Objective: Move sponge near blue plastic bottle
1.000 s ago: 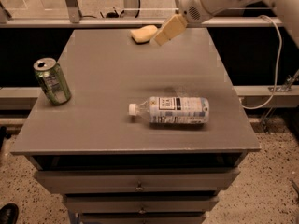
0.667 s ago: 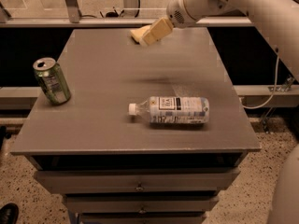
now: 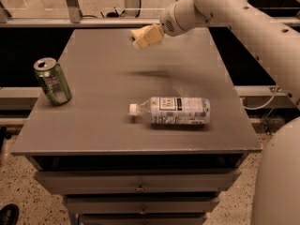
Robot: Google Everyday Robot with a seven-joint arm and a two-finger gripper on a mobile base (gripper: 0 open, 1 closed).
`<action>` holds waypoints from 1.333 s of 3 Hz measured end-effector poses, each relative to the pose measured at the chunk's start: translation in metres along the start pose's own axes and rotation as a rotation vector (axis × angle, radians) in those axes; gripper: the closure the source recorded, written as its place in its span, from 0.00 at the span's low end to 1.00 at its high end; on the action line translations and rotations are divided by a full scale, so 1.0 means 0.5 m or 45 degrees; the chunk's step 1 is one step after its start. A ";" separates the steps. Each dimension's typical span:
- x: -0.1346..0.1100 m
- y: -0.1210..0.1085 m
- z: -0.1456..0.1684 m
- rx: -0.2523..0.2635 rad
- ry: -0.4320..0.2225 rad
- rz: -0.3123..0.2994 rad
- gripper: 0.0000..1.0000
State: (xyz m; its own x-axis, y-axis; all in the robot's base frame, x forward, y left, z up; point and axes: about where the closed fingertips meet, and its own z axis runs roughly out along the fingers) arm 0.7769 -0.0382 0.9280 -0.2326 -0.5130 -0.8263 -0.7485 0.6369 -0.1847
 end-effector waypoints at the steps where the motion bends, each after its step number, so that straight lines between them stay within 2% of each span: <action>1: 0.013 -0.023 0.013 0.043 -0.019 0.024 0.00; 2: 0.022 -0.050 0.040 0.082 -0.039 0.053 0.00; 3: 0.032 -0.067 0.089 0.093 -0.060 0.111 0.00; 4: 0.033 -0.082 0.149 0.077 -0.089 0.163 0.00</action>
Offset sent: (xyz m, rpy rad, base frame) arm 0.0541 -0.0187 -0.0224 0.0607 -0.0517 -0.1234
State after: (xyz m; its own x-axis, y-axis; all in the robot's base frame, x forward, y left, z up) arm 0.8499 -0.0296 0.8823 -0.2782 -0.3858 -0.8797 -0.6762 0.7291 -0.1059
